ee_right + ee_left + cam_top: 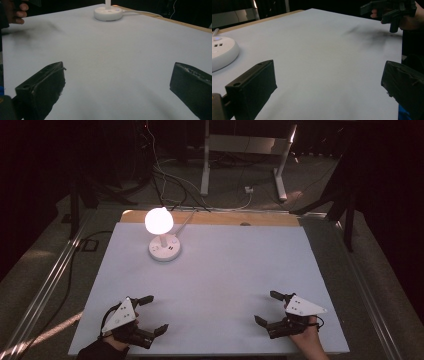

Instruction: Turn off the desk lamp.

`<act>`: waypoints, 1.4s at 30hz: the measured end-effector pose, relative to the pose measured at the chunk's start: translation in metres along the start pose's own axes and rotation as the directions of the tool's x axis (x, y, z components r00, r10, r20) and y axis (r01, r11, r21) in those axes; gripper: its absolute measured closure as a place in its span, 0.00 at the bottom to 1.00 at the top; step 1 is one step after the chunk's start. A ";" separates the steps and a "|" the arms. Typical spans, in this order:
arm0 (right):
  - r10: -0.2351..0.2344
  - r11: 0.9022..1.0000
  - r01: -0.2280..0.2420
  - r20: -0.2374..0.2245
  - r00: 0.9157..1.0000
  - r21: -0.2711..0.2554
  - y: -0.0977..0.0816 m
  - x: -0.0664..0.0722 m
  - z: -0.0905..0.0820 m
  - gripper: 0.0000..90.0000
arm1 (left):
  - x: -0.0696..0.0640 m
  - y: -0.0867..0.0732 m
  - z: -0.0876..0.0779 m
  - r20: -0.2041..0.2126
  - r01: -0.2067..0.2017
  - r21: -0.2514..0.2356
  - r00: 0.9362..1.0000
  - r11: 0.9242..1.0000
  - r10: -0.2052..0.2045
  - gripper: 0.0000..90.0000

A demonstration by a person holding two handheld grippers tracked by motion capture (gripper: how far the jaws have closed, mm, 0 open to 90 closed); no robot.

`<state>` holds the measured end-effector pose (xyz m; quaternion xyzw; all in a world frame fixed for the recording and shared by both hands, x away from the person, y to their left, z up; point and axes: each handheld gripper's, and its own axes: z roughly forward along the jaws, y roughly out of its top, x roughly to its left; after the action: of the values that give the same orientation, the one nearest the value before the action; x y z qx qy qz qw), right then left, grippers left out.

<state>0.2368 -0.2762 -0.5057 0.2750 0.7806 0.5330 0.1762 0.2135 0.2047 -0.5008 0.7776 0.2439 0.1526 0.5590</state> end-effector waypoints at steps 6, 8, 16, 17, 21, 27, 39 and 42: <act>-0.006 1.000 0.006 0.008 1.000 0.009 0.000 0.000 -0.001 0.00 | 0.001 -0.001 0.000 0.002 0.002 0.001 1.000 1.000 -0.002 0.01; -0.006 1.000 0.006 0.010 1.000 0.013 0.001 0.000 -0.001 0.00 | 0.001 -0.001 0.000 0.004 0.002 0.000 1.000 1.000 -0.002 0.01; -0.009 1.000 0.009 0.009 1.000 0.027 0.002 -0.001 -0.001 0.00 | 0.002 -0.002 0.002 0.007 0.003 0.014 1.000 1.000 -0.003 0.01; -0.008 1.000 0.008 0.009 1.000 0.028 0.002 -0.001 -0.001 0.00 | 0.002 -0.002 0.002 0.006 0.004 0.016 1.000 1.000 -0.004 0.01; -0.004 1.000 0.004 0.008 1.000 0.021 0.003 0.000 -0.002 0.00 | 0.001 -0.002 0.002 0.011 0.001 0.014 1.000 1.000 -0.001 0.01; 0.002 1.000 -0.002 0.005 1.000 0.014 0.004 0.001 -0.002 0.00 | 0.000 0.000 0.002 0.026 -0.003 0.038 1.000 0.999 0.002 0.01; 0.000 1.000 0.000 0.014 1.000 0.000 0.005 0.003 -0.003 0.00 | -0.008 0.017 -0.001 0.089 -0.014 0.022 0.996 1.000 0.012 0.01; 0.002 1.000 -0.002 0.014 1.000 -0.001 0.005 0.003 -0.003 0.00 | -0.007 0.022 -0.003 0.078 -0.014 0.000 0.997 1.000 0.014 0.01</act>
<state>0.2340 -0.2758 -0.4998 0.2793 0.7787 0.5316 0.1815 0.2112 0.1974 -0.4789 0.7849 0.2164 0.1258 0.5667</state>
